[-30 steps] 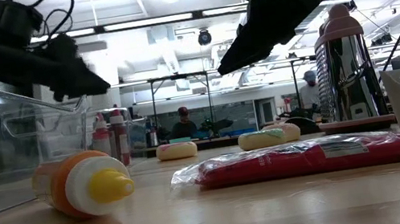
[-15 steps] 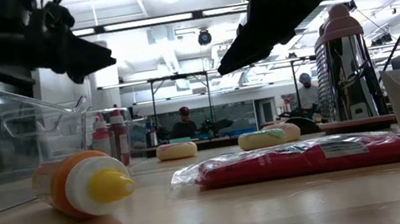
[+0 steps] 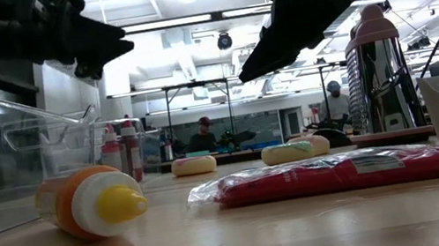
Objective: Pick & Place Food Item
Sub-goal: Put the yellow food coloring bottle into the top transparent bin
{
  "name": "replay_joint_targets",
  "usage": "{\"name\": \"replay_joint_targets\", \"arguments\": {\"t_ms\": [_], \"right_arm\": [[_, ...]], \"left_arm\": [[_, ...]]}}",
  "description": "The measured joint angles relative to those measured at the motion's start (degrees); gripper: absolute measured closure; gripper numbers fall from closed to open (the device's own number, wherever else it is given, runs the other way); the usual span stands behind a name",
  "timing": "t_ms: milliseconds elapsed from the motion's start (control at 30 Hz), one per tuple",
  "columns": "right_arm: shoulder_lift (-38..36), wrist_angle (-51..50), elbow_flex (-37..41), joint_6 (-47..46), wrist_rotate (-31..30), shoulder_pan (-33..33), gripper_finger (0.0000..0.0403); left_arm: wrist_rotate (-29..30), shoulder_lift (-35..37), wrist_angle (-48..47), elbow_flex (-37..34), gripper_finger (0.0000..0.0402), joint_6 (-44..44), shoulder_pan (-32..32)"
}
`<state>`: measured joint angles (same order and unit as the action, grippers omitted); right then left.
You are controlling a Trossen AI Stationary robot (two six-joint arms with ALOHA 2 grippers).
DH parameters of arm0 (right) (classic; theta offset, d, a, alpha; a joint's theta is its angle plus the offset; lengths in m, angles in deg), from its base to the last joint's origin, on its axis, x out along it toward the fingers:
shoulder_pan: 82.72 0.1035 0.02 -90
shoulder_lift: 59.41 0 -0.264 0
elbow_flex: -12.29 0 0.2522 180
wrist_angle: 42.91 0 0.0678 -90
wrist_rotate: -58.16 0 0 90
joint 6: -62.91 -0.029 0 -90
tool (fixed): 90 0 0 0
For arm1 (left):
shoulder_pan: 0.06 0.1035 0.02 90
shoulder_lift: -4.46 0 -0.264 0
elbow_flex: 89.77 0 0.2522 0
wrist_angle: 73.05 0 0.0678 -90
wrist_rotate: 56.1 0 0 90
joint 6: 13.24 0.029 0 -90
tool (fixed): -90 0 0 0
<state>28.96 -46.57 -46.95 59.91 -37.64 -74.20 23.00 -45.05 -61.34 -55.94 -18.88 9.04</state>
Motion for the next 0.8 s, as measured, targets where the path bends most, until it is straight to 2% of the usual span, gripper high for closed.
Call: {"name": "replay_joint_targets", "arguments": {"t_ms": [267, 433, 633, 800], "right_arm": [[0.0, 0.0, 0.0, 0.0, 0.0, 0.0, 0.0196], [0.0, 0.0, 0.0, 0.0, 0.0, 0.0, 0.0196], [0.0, 0.0, 0.0, 0.0, 0.0, 0.0, 0.0196], [0.0, 0.0, 0.0, 0.0, 0.0, 0.0, 0.0196]], "left_arm": [[-2.4, -10.1, -1.3, 8.1, 0.0236, 1.3, -6.0], [-2.1, -14.5, -6.3, 14.1, 0.0236, 2.4, -9.8], [0.1, -19.6, -16.0, 22.7, 0.0236, 4.0, -14.7], [5.5, -22.3, -22.9, 27.3, 0.0236, 6.3, -19.3]]}}
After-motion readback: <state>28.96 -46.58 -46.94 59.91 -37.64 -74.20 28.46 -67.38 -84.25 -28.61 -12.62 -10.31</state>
